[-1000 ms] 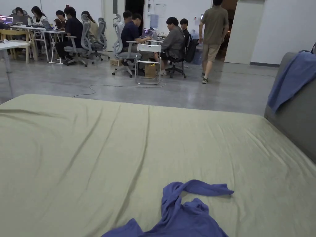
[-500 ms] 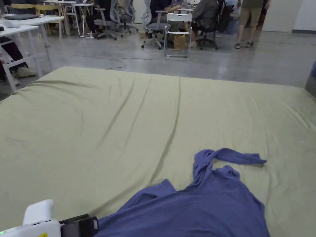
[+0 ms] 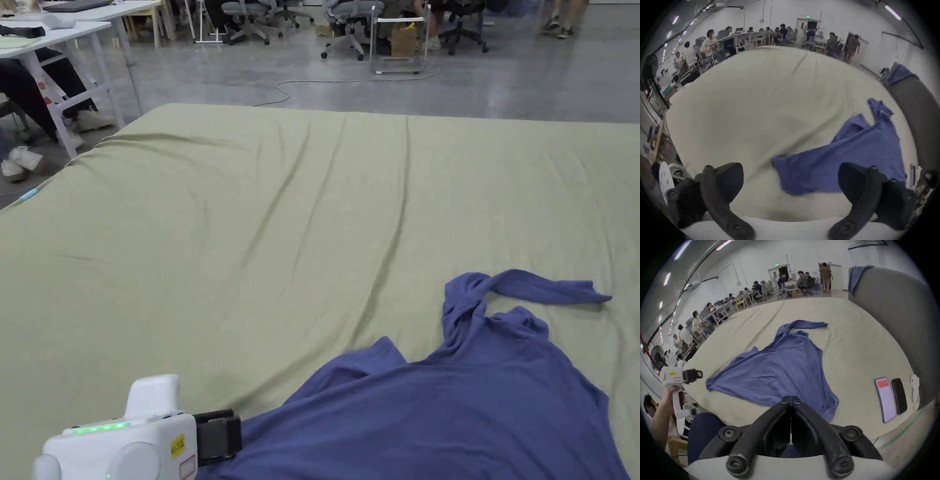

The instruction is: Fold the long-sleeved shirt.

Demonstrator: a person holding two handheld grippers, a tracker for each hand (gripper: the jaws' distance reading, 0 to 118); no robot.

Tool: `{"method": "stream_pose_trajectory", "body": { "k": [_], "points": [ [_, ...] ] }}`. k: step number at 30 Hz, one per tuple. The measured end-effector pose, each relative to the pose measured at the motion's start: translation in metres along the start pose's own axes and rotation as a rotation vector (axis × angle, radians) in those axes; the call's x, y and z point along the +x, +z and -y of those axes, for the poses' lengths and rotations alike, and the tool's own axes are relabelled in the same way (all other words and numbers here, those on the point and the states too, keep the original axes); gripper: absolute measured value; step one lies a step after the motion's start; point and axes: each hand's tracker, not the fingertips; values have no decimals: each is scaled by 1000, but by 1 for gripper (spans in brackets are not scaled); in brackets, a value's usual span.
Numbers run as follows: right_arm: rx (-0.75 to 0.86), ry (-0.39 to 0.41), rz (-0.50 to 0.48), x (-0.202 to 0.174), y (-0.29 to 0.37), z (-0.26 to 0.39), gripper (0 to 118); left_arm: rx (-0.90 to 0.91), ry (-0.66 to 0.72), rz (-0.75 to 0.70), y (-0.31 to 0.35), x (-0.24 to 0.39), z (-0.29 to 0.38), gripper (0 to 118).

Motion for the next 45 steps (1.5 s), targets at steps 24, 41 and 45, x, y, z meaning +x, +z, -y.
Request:
{"method": "stream_pose_trajectory", "body": {
  "k": [24, 41, 45],
  "points": [
    [-346, 122, 199, 45, -293, -168, 78, 42, -83, 77, 4, 32, -22, 0],
    [299, 149, 207, -10, -25, -124, 2, 226, 26, 222, 96, 59, -47, 0],
    [479, 111, 217, -13, 49, -127, 2, 354, 22, 242, 132, 70, -66, 0]
  ]
}}
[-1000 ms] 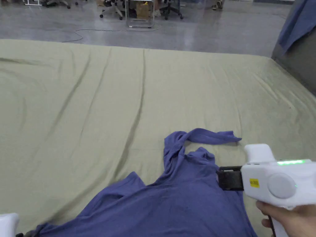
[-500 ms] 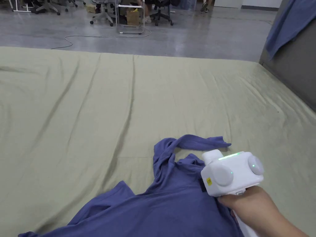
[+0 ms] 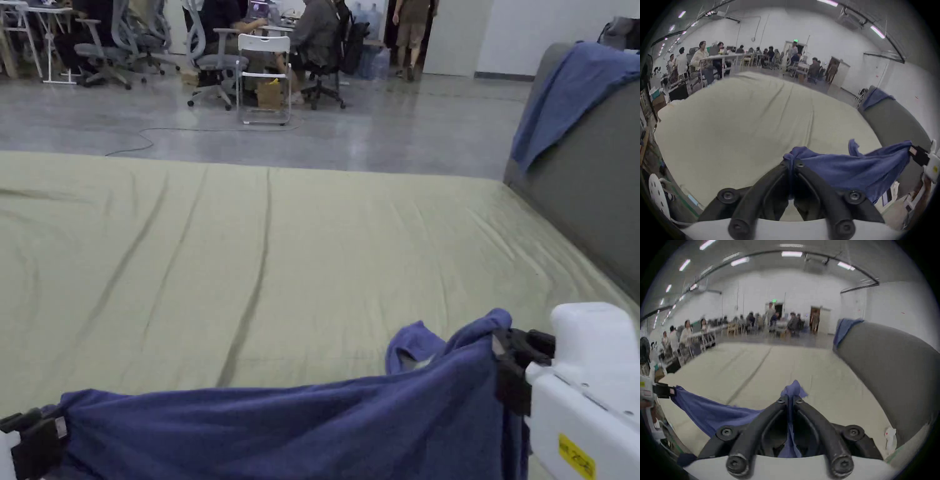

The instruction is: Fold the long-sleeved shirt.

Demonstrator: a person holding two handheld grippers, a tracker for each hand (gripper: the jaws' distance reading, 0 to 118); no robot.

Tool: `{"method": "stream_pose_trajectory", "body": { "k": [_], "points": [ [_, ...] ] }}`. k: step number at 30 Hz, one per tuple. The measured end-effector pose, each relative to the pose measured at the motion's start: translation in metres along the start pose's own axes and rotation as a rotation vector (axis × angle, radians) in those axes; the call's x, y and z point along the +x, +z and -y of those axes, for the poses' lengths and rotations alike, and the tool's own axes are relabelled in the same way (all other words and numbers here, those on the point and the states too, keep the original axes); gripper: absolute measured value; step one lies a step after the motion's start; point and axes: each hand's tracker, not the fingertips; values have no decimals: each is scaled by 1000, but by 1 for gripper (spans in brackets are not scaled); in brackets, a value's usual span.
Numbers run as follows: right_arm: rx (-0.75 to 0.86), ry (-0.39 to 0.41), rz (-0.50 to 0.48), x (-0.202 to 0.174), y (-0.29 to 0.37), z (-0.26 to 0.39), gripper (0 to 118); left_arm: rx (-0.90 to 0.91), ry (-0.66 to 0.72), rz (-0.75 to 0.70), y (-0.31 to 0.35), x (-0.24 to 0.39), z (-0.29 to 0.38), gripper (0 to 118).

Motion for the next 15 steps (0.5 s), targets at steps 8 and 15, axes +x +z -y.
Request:
{"method": "stream_pose_trajectory", "body": {
  "k": [8, 15],
  "points": [
    [146, 1, 15, 31, 6, -131, 2, 224, -75, 114, 5, 51, -136, 0],
    [146, -5, 54, 46, -52, -277, 1, 325, -131, 98, -32, 102, -286, 0]
  ]
}}
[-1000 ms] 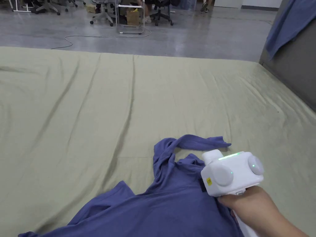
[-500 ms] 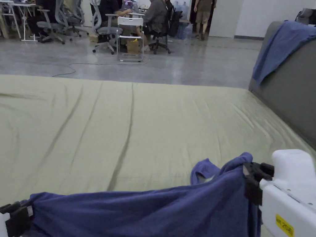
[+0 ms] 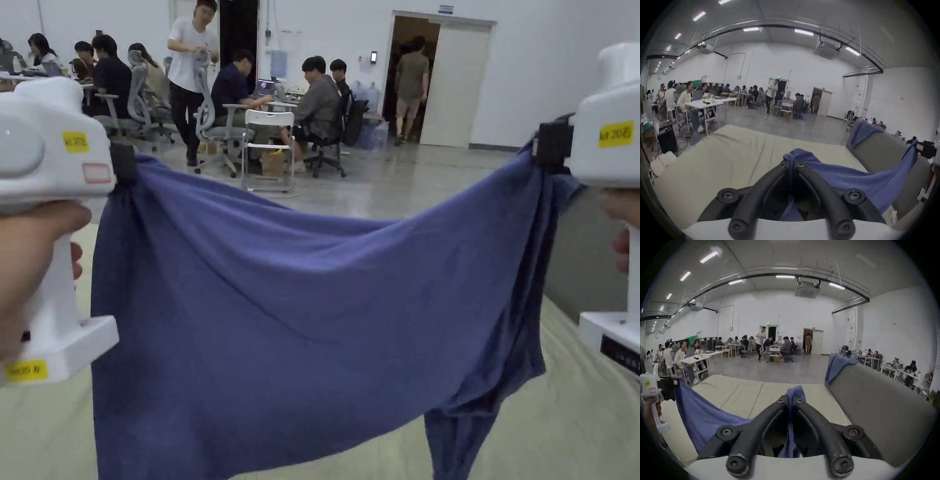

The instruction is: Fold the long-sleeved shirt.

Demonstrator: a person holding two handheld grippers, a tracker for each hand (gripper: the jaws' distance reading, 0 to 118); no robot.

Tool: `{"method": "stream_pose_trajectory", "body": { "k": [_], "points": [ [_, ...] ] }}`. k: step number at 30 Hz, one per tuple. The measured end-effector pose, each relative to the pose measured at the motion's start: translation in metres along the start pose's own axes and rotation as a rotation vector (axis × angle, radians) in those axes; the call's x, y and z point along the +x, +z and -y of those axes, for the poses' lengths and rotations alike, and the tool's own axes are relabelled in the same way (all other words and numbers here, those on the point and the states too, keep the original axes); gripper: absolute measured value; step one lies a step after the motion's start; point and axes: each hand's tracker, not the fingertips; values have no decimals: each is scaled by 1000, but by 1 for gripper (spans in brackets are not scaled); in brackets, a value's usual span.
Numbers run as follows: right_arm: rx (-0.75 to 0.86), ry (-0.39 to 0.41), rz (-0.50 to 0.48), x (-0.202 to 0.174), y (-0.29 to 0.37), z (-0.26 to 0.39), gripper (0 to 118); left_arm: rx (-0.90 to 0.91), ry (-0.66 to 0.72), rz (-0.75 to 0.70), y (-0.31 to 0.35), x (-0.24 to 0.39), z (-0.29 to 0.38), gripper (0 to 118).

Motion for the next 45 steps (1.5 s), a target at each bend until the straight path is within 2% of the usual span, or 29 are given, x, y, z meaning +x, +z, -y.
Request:
{"method": "stream_pose_trajectory", "body": {
  "k": [3, 5, 9, 14, 18, 21, 24, 29, 31, 36, 38, 40, 43, 45],
  "points": [
    [-36, -16, 36, 2, -37, -49, 2, 35, -28, -62, -25, 4, -48, 0],
    [-49, 13, 83, 2, -60, -76, 2, 73, -51, -103, -38, 4, -75, 0],
    [-70, 25, 98, -3, -99, -115, 1, 116, -95, -153, -62, 3, -115, 0],
    [-96, 43, 111, -15, -146, -132, 1, 125, -97, -184, -97, 3, -135, 0],
    [-99, 44, 127, -21, -181, -117, 1, 107, -77, -196, -142, -6, -129, 0],
    [-128, 73, 124, -24, -210, -78, 1, 69, -128, -203, -171, -9, -93, 0],
    [-241, 89, 112, -23, -247, -10, 1, -25, -155, -201, -205, -21, -35, 0],
    [-461, 91, 74, -27, -286, 147, 1, -269, -169, -179, -235, -37, 108, 0],
    [-536, 122, 50, -31, -282, 206, 1, -362, -205, -167, -235, -42, 162, 0],
    [-591, 185, 30, -25, -225, 316, 1, -519, -216, -118, -179, -60, 266, 0],
    [-605, 197, -31, -17, -182, 345, 1, -545, -201, -101, -151, -77, 294, 0],
    [-609, 226, -62, -14, -139, 364, 1, -567, -173, -83, -111, -85, 315, 0],
    [-614, 230, -76, -9, -81, 387, 1, -608, -150, -67, -48, -96, 339, 0],
    [-628, 235, -92, -6, -49, 403, 1, -633, -86, -58, -10, -103, 351, 0]
  ]
}}
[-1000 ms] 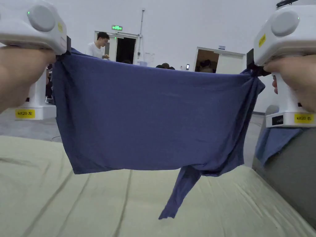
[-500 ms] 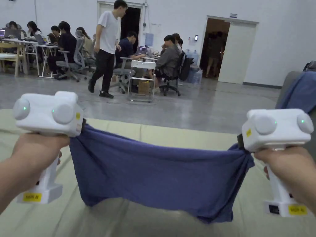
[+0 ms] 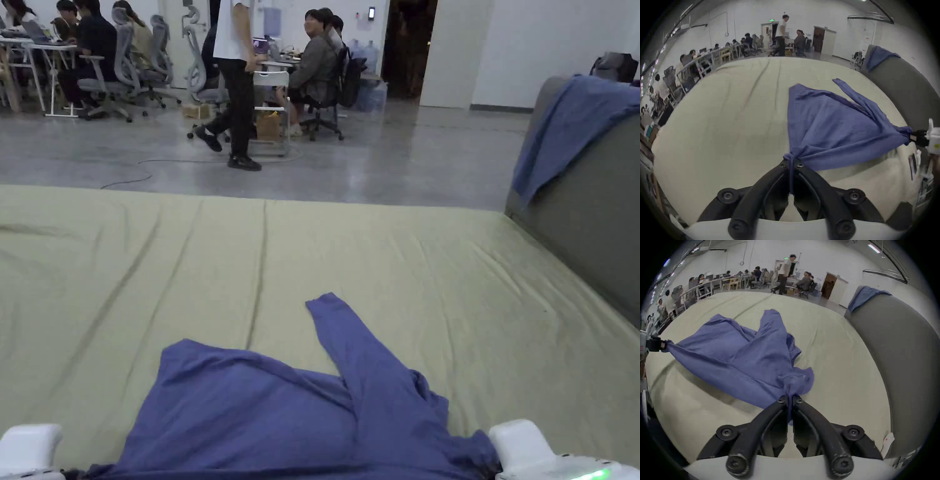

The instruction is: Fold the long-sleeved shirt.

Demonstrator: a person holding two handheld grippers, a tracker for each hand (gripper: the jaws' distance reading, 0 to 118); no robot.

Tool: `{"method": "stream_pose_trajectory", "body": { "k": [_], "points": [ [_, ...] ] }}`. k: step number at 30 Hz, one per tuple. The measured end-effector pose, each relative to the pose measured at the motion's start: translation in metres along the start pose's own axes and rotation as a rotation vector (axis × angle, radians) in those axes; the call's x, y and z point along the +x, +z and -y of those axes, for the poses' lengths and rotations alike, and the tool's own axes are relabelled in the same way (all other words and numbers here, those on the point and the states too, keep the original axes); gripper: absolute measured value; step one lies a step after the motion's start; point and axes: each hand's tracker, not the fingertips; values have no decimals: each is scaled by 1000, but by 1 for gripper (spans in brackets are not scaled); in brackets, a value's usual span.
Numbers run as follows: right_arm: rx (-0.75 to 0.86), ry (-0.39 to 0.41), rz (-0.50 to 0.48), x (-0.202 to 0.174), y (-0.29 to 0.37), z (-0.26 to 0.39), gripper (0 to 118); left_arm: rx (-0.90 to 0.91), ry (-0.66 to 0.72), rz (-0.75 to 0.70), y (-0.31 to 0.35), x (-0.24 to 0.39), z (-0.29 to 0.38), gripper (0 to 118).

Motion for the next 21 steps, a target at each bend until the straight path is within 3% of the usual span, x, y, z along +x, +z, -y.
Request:
{"method": "stream_pose_trajectory", "body": {
  "k": [9, 11, 18, 19, 21],
  "points": [
    [-93, 77, -48, -28, 72, 94, 1, -29, -39, 9, 89, 0, 108, 0],
    [-136, 103, -47, -32, 76, 105, 1, -42, -35, 15, 100, 0, 124, 0],
    [-282, 80, -122, -33, 51, 129, 3, -130, 41, -4, 95, -14, 164, 0],
    [-288, 30, -162, -31, 49, 130, 7, -150, 75, 15, 88, -17, 168, 0],
    [-303, -51, -188, -22, 48, 126, 38, -167, 147, 43, 77, -22, 174, 3]
  ]
}}
